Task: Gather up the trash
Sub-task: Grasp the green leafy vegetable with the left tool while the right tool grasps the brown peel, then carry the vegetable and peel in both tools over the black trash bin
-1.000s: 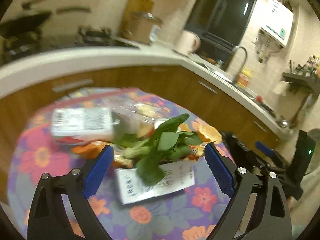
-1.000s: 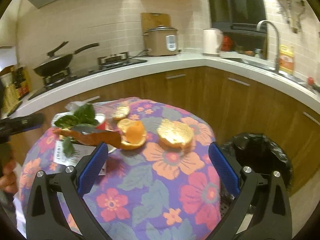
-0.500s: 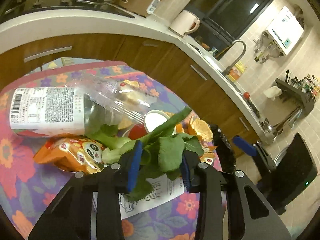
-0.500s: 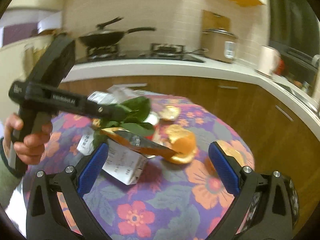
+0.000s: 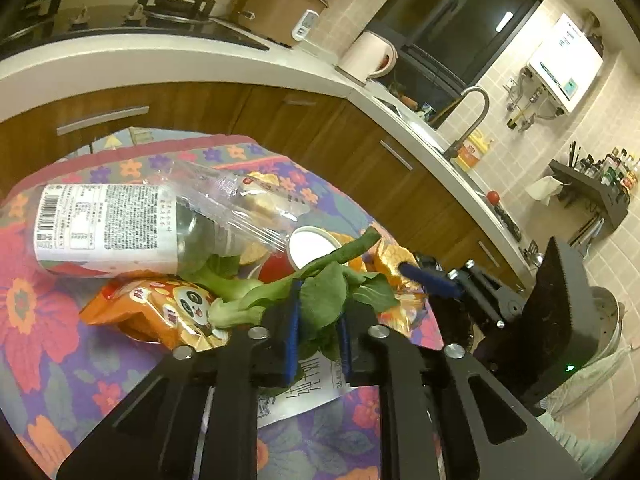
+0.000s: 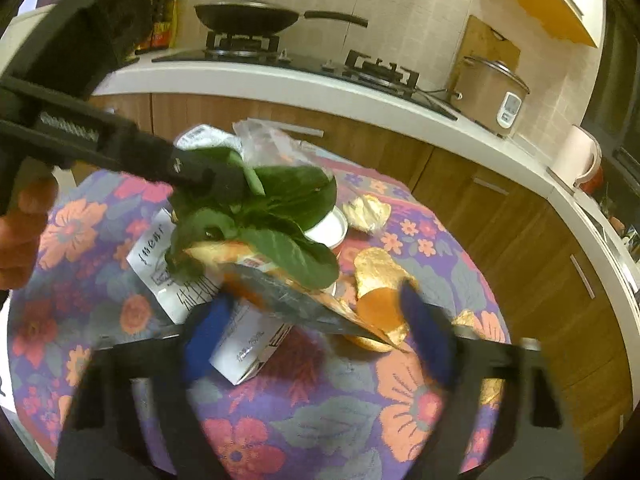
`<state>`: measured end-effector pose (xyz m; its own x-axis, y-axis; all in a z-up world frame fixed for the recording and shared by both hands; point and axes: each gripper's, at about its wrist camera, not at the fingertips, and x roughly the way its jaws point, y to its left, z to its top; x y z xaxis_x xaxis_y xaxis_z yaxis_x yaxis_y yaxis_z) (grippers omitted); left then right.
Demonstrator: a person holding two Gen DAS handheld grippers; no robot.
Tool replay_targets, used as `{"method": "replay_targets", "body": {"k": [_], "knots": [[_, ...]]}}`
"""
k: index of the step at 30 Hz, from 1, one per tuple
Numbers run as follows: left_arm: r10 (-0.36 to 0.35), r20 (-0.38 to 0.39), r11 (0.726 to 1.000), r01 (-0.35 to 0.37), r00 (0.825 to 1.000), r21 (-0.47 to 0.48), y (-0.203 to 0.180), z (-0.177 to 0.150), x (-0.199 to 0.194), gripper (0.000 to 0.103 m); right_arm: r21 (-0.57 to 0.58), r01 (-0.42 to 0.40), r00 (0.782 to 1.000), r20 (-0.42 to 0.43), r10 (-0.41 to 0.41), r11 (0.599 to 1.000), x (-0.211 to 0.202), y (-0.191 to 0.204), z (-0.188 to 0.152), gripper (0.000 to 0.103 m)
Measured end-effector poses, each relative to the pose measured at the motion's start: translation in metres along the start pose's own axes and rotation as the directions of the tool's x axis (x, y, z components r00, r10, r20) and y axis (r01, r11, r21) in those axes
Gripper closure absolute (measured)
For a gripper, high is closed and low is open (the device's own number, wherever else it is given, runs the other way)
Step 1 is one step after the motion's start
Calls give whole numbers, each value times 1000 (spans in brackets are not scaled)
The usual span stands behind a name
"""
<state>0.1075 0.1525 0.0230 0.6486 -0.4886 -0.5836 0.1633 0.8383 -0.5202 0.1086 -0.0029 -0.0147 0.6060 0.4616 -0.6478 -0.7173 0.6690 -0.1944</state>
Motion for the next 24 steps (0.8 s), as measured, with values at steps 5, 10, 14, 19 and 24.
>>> {"method": "replay_targets", "body": {"k": [5,10,14,19,24], "knots": [[14,30,1000,-14,999,6,-4,-1,-13,94,62,-23,1000,23,21,998,-9,-7,-7,86],[-11,67,1000,10,998,13,-12,-4,-27,95,120,-7,998,58,0,993,-31,-15,-15,96],[-53,85,998,50,995,37,-29,-9,-34,95,166,8,995,96,-24,986,-52,-24,-23,98],[-93,96,993,85,991,77,-53,-15,-33,95,225,27,987,148,-62,974,-84,-41,-34,98],[-126,100,986,113,987,127,-84,-15,-24,95,261,84,976,174,-132,962,-111,-59,-48,98]]}}
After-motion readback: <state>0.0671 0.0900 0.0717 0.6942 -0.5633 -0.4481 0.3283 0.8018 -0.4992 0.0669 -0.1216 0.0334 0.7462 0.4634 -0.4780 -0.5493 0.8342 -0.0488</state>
